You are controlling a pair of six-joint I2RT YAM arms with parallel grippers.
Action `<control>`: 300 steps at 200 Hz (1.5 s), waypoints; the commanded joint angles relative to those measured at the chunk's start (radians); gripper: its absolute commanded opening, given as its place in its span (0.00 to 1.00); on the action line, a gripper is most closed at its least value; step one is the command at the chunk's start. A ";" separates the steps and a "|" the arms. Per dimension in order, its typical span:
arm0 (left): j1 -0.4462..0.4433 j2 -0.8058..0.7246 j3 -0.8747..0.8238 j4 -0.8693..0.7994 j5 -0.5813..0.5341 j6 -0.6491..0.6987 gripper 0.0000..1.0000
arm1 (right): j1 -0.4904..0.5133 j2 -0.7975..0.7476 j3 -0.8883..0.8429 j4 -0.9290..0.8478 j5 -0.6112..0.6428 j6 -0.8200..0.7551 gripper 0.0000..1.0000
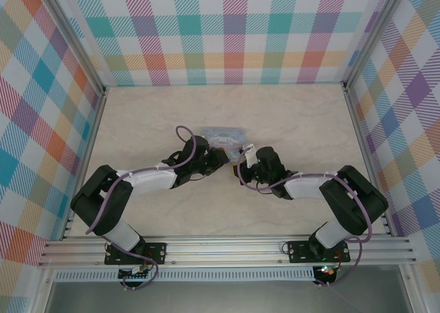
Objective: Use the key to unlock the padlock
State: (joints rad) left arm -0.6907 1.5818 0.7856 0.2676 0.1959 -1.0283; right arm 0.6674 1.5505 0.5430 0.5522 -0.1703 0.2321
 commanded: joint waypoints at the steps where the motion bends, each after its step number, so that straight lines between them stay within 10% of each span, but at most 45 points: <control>1: -0.027 -0.003 0.036 0.010 0.124 0.026 0.22 | -0.006 -0.002 0.082 0.188 -0.075 0.019 0.05; 134: -0.027 0.026 0.051 0.006 0.135 0.040 0.23 | -0.062 0.035 0.104 0.179 -0.179 0.064 0.05; 300: -0.013 -0.225 -0.078 -0.168 -0.019 0.043 0.67 | -0.059 -0.027 -0.059 -0.074 -0.164 0.209 0.04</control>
State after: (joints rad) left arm -0.7052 1.4094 0.7597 0.1326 0.2142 -0.9726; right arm 0.6025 1.5745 0.4545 0.5747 -0.2752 0.3813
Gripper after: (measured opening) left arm 0.675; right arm 0.057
